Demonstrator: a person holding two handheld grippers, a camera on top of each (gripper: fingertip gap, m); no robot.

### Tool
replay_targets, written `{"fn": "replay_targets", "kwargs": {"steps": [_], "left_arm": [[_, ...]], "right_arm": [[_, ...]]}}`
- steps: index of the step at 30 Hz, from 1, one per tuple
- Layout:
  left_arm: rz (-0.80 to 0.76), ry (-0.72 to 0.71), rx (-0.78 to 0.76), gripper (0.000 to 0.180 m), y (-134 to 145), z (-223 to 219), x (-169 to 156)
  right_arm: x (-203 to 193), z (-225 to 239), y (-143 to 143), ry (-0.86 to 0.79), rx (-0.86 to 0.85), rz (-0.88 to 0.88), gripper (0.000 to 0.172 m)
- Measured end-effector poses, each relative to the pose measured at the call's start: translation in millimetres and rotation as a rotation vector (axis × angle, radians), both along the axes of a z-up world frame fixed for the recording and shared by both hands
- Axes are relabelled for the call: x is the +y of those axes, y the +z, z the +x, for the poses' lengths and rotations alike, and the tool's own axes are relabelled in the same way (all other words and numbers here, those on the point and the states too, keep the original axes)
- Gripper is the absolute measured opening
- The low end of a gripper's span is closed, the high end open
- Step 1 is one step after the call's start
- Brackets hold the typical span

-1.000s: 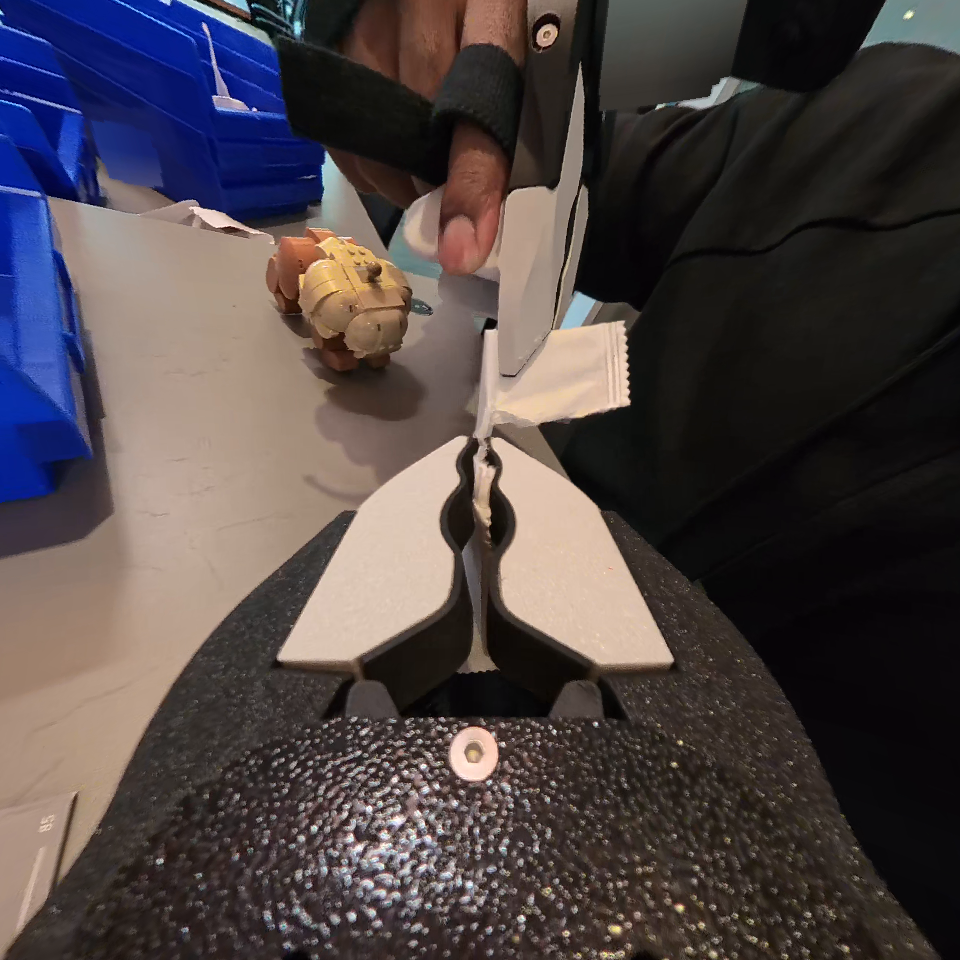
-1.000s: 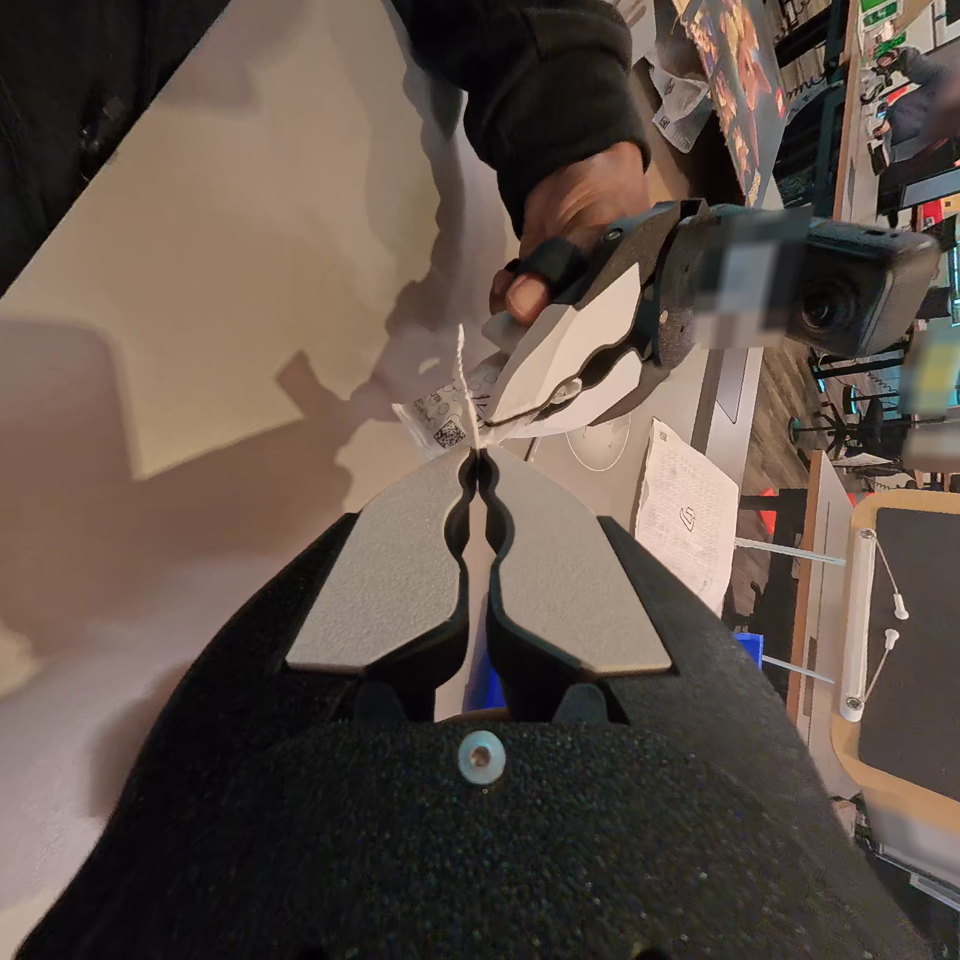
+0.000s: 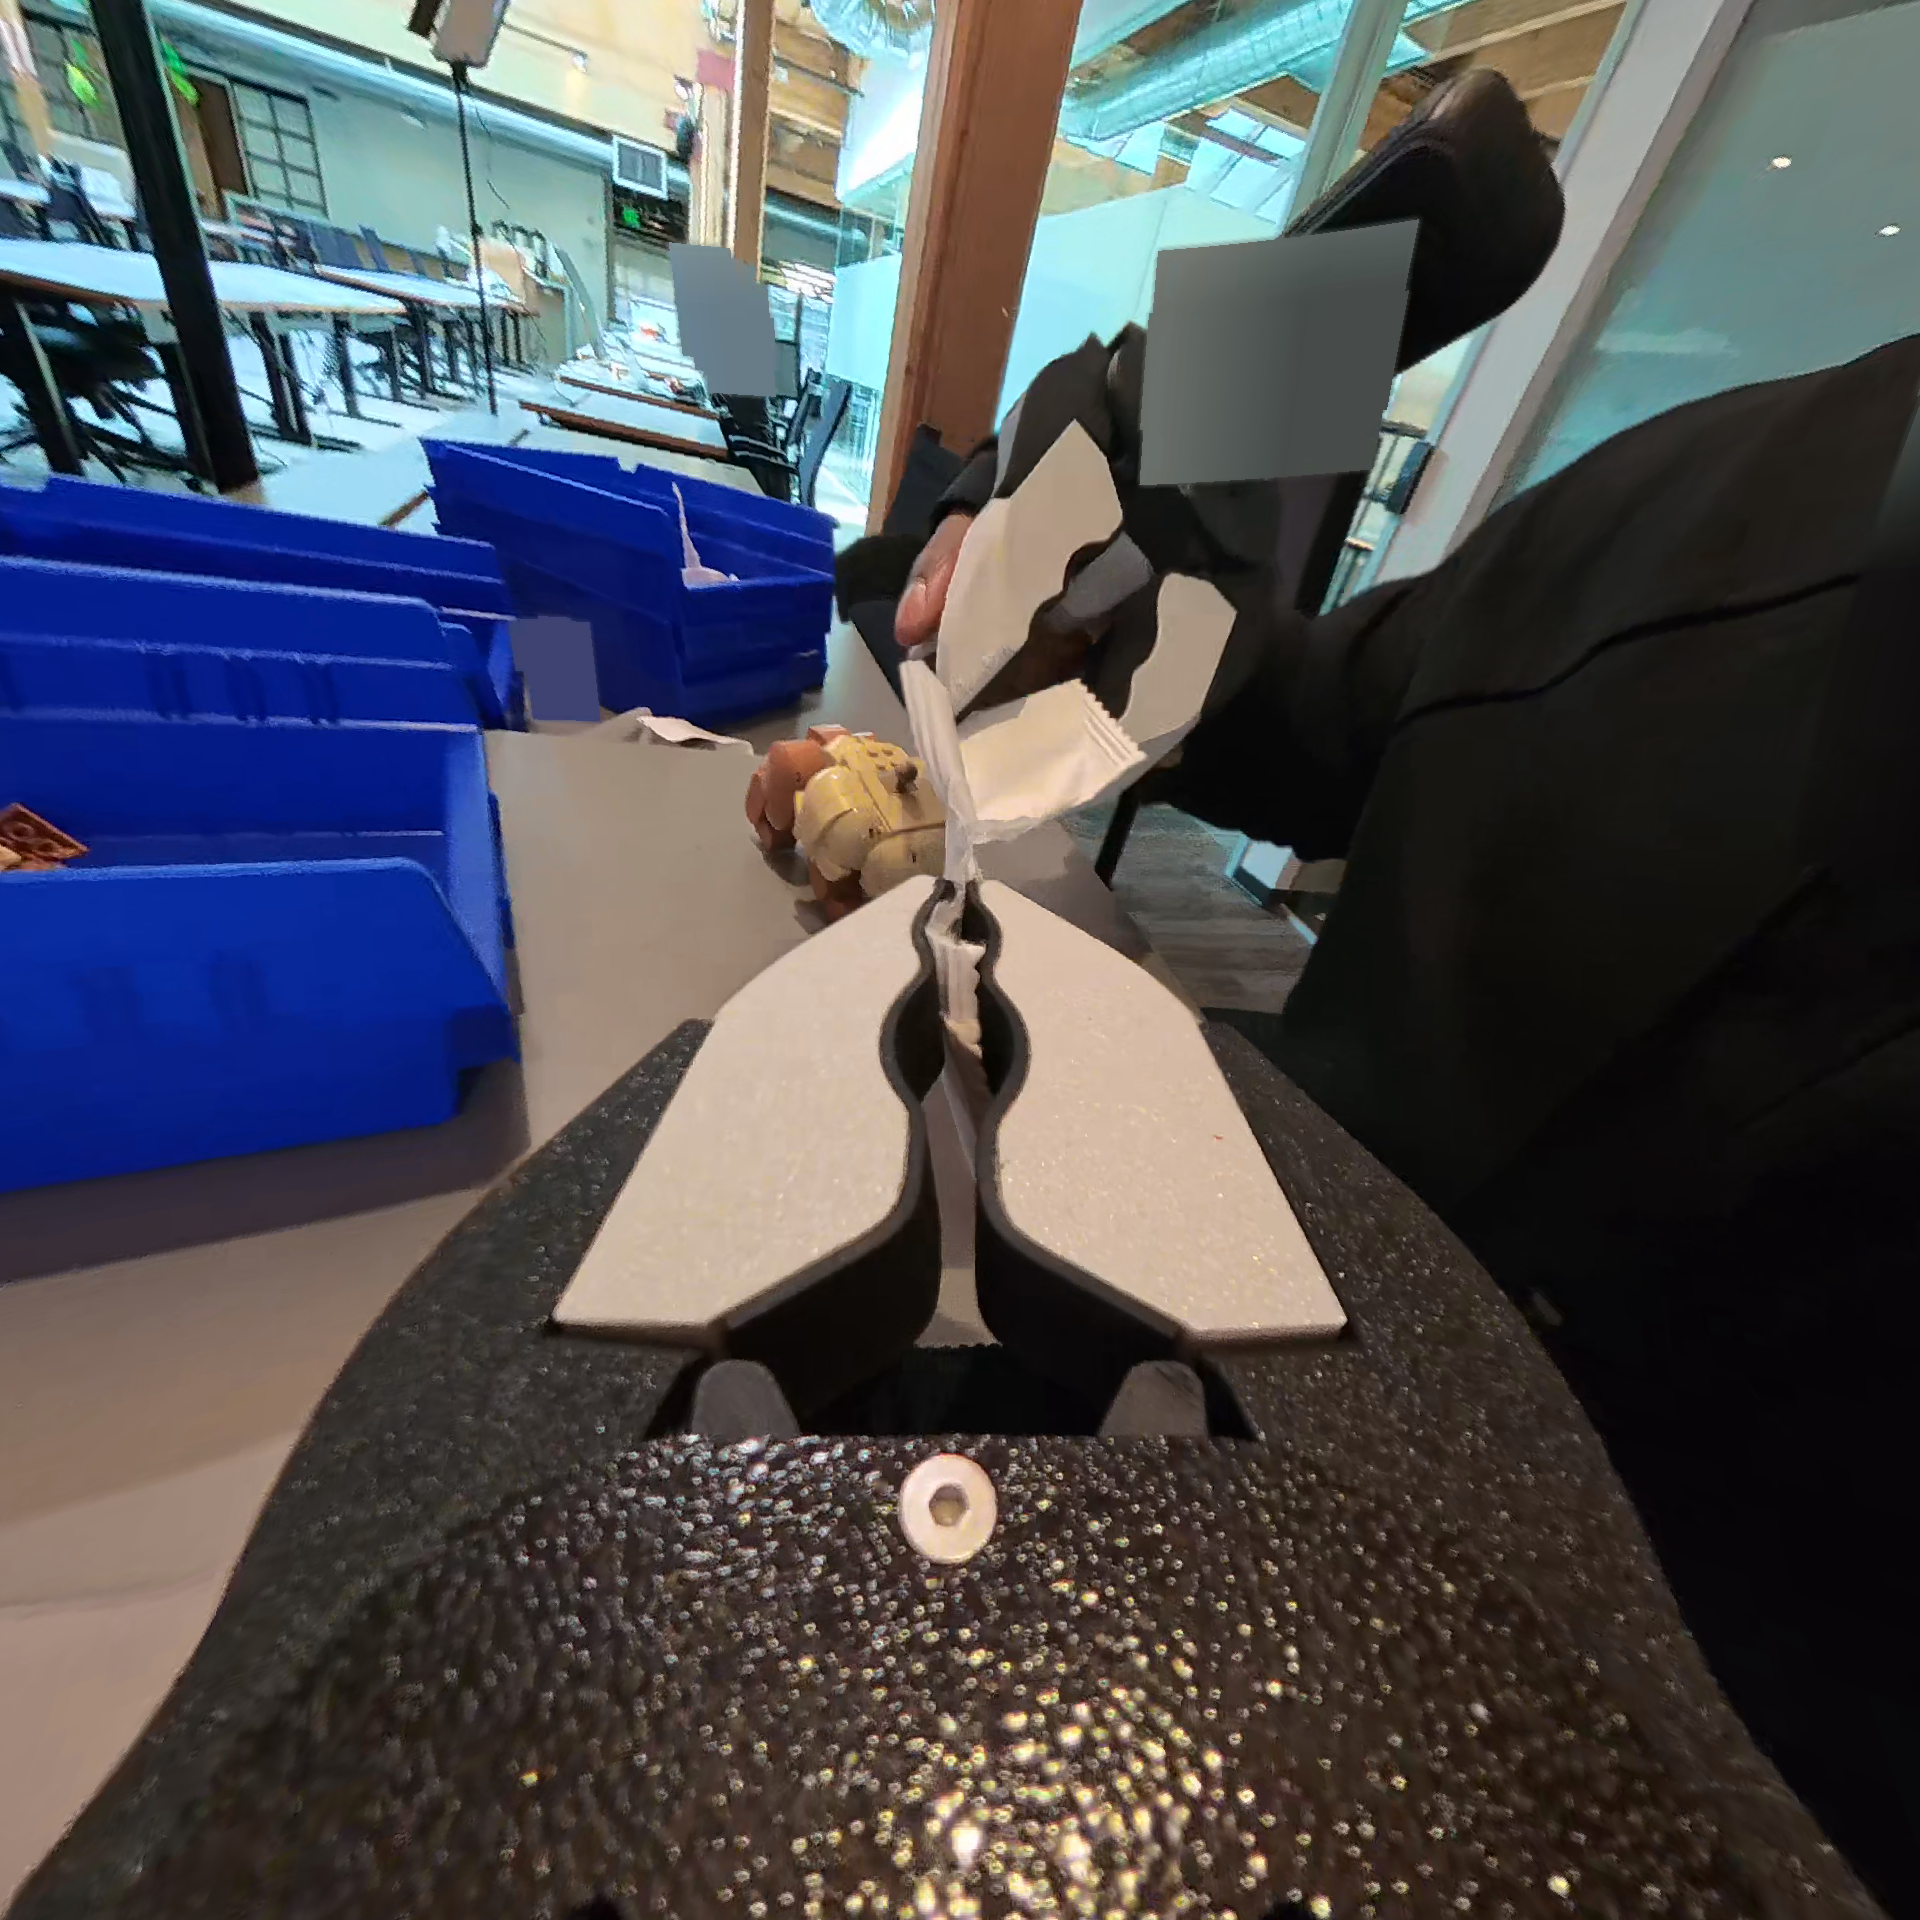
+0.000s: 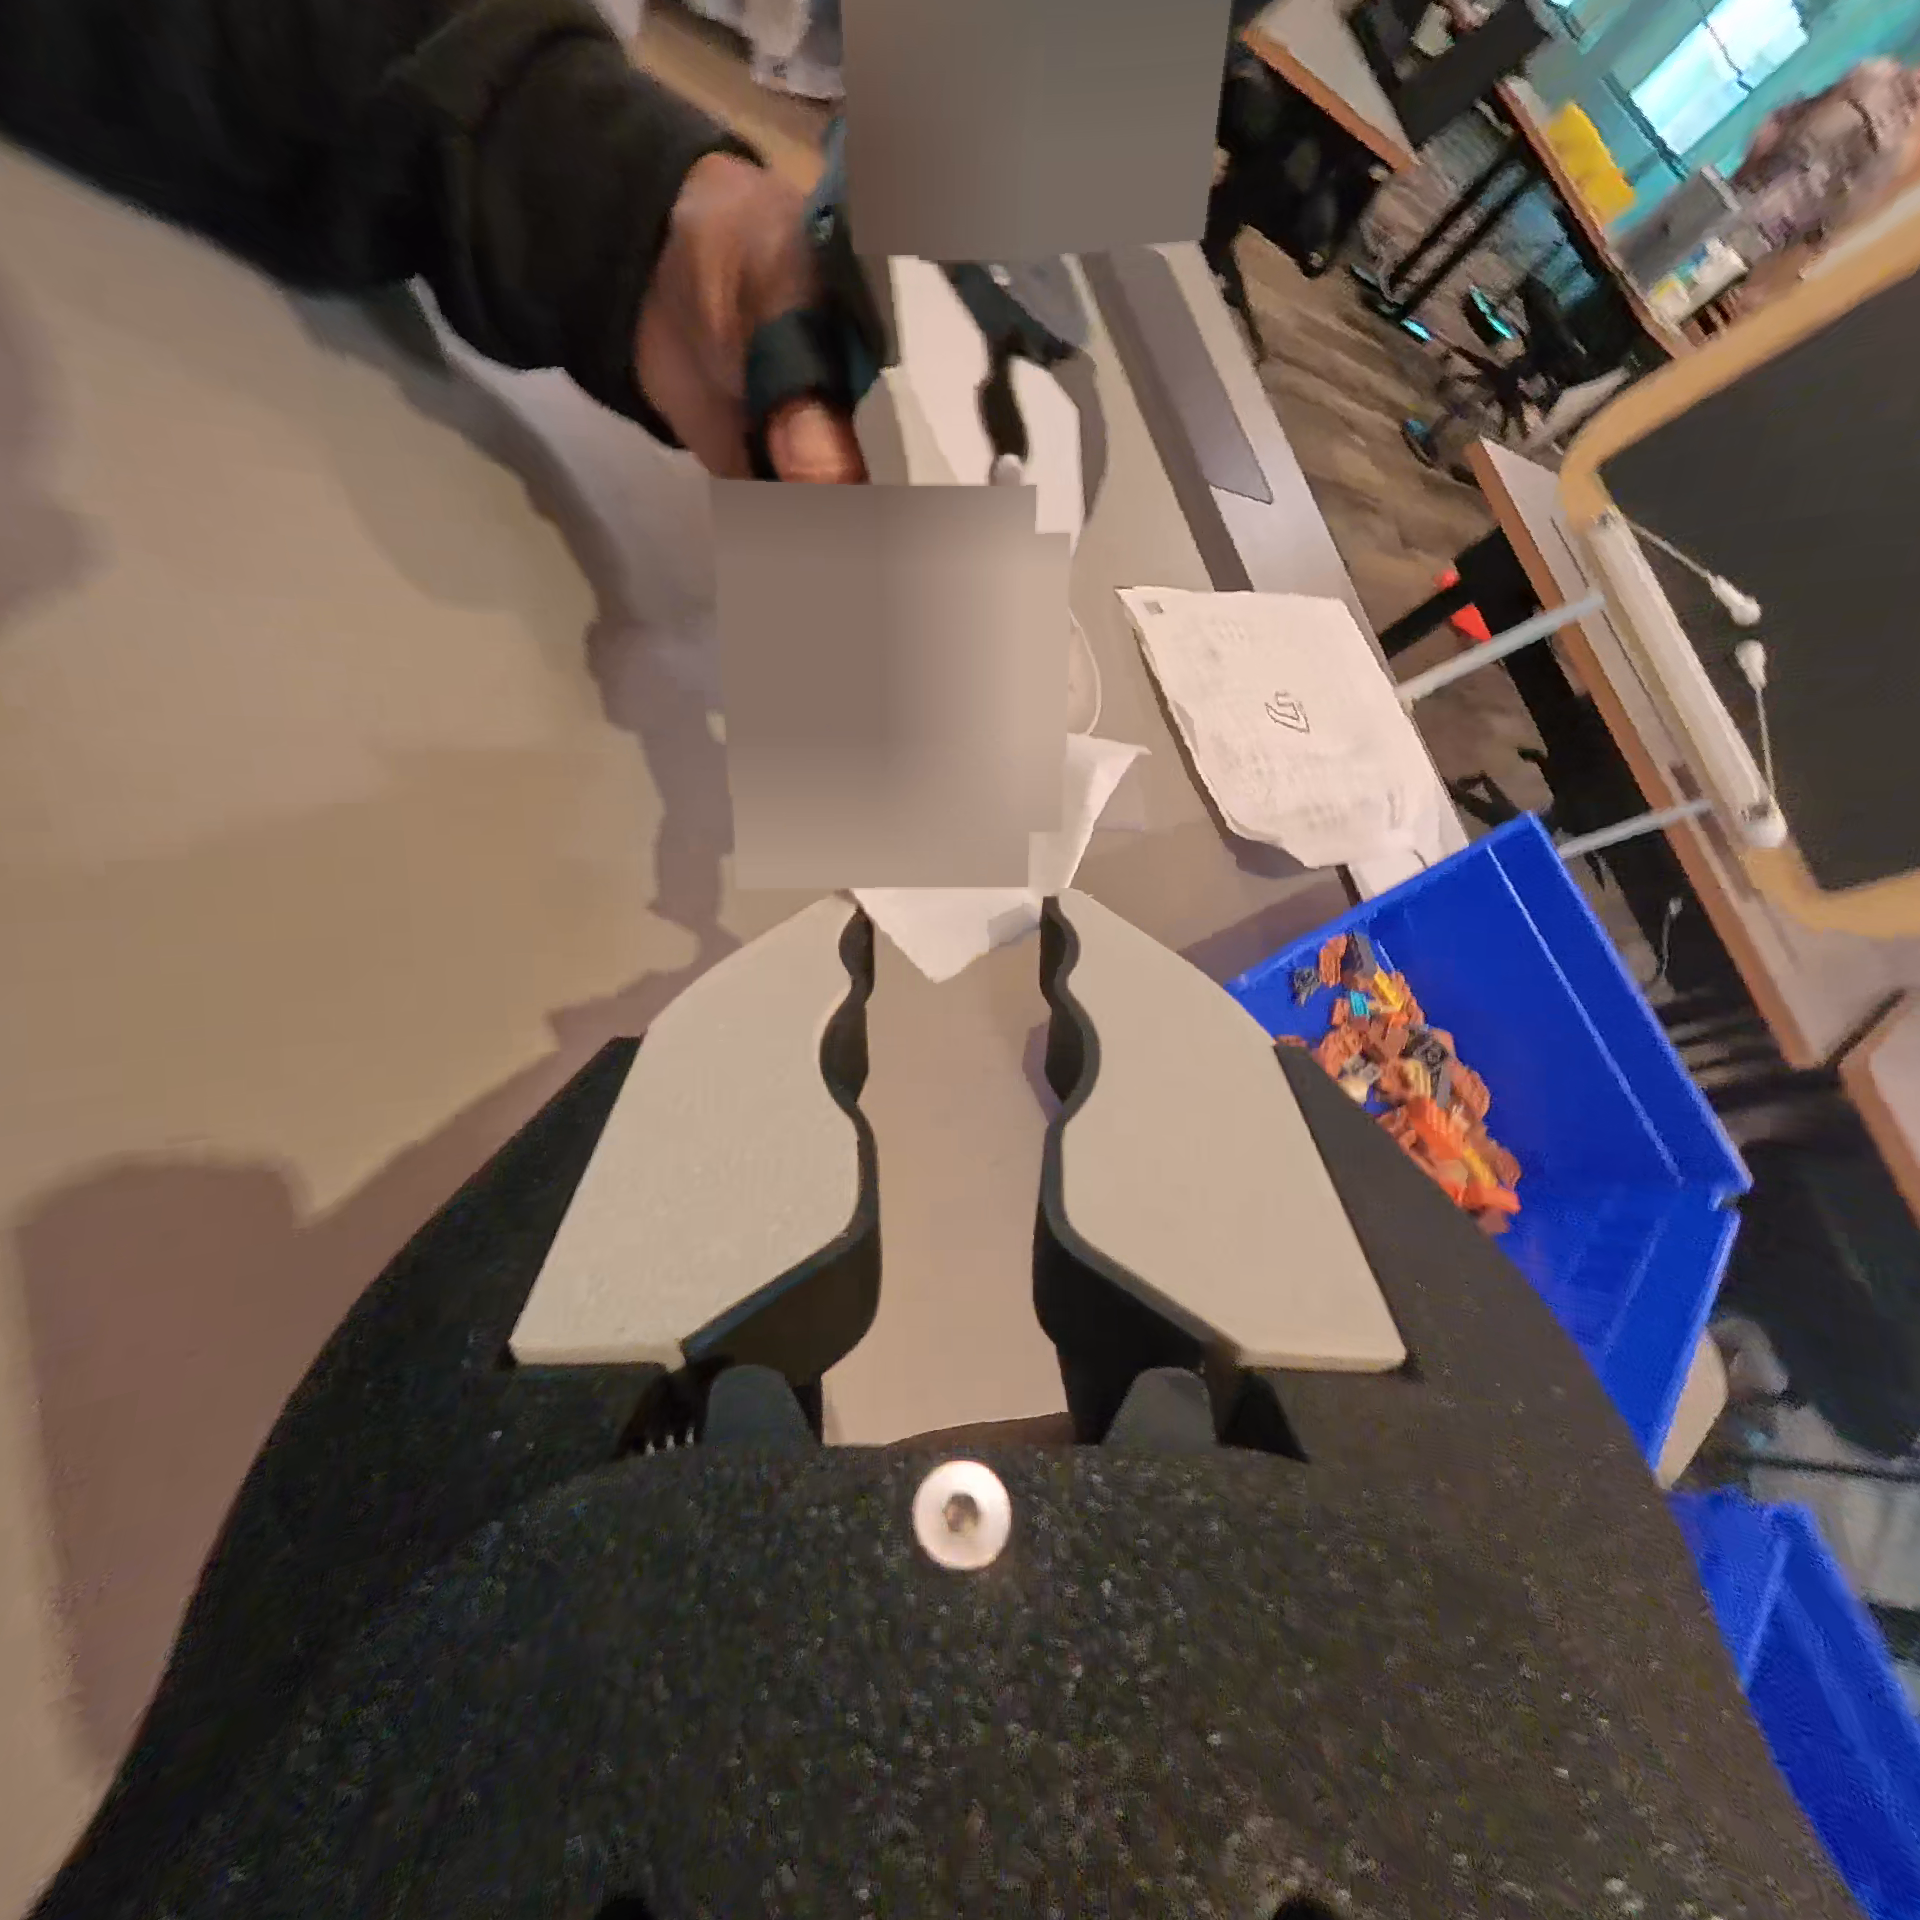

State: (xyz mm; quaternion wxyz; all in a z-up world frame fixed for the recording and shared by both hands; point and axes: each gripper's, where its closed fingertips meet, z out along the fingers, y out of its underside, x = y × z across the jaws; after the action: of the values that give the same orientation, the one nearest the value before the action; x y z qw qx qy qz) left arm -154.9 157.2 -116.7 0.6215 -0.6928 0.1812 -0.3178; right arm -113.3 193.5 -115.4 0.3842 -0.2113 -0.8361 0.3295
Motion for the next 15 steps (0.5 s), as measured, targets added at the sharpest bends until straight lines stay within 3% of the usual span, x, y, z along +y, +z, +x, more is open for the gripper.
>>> {"fn": "replay_targets", "kwargs": {"steps": [5,9,15], "left_arm": [[0.09,0.068,-0.038,0.001,20,-8,0],[0.109,0.099,-0.034,0.001,24,-11,1],[0.116,0.063,0.066,0.001,18,10,0]], "right_arm": [[7,8,15,-0.155,0.054,-0.203,0.035],[-12,5,13,-0.167,0.027,-0.452,0.03],[-36,-20,0,-0.155,0.034,-0.534,0.022]]}}
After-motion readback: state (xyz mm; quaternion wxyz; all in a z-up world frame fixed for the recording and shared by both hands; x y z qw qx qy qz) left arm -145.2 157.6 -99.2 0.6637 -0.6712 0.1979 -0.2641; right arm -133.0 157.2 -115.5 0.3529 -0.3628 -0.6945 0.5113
